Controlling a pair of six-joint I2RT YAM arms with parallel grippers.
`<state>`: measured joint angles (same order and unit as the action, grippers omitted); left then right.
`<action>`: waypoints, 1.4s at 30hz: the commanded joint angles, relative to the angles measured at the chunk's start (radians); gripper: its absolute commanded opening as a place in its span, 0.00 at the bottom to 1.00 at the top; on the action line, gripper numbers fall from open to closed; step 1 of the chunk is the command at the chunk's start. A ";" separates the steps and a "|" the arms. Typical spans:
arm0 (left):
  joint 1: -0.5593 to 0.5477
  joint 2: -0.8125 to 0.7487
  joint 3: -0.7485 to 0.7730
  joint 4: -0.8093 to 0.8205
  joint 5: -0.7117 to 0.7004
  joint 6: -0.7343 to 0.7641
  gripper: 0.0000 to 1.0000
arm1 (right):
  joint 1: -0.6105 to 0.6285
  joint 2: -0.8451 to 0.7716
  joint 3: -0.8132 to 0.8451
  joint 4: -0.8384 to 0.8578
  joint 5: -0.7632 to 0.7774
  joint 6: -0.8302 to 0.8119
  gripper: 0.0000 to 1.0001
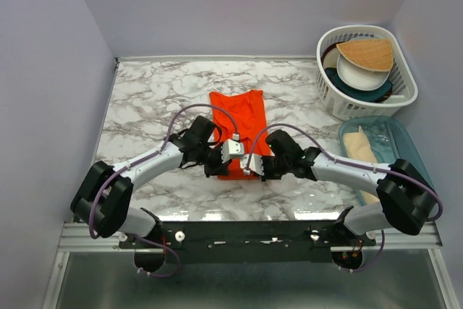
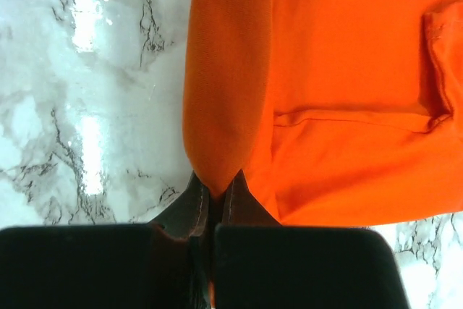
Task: Roll the t-shirts
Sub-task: Roll the T-shirt to the center of the board.
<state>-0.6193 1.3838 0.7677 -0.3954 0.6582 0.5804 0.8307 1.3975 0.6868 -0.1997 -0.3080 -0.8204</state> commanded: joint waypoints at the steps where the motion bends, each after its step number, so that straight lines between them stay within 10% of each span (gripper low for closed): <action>1: 0.047 0.075 0.097 -0.290 0.147 0.086 0.05 | -0.082 0.001 0.101 -0.240 -0.224 -0.057 0.02; 11: 0.144 0.276 0.303 -0.647 0.274 0.243 0.00 | -0.203 0.187 0.359 -0.720 -0.518 -0.298 0.02; 21: 0.173 0.429 0.416 -0.677 0.250 0.226 0.00 | -0.265 0.544 0.689 -1.187 -0.600 -0.536 0.03; 42: 0.205 0.638 0.552 -0.646 0.146 0.185 0.01 | -0.323 0.859 0.935 -1.310 -0.548 -0.496 0.04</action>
<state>-0.4011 1.9999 1.3071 -1.0073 0.9169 0.7086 0.5339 2.1784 1.5669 -1.3190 -0.9260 -1.4258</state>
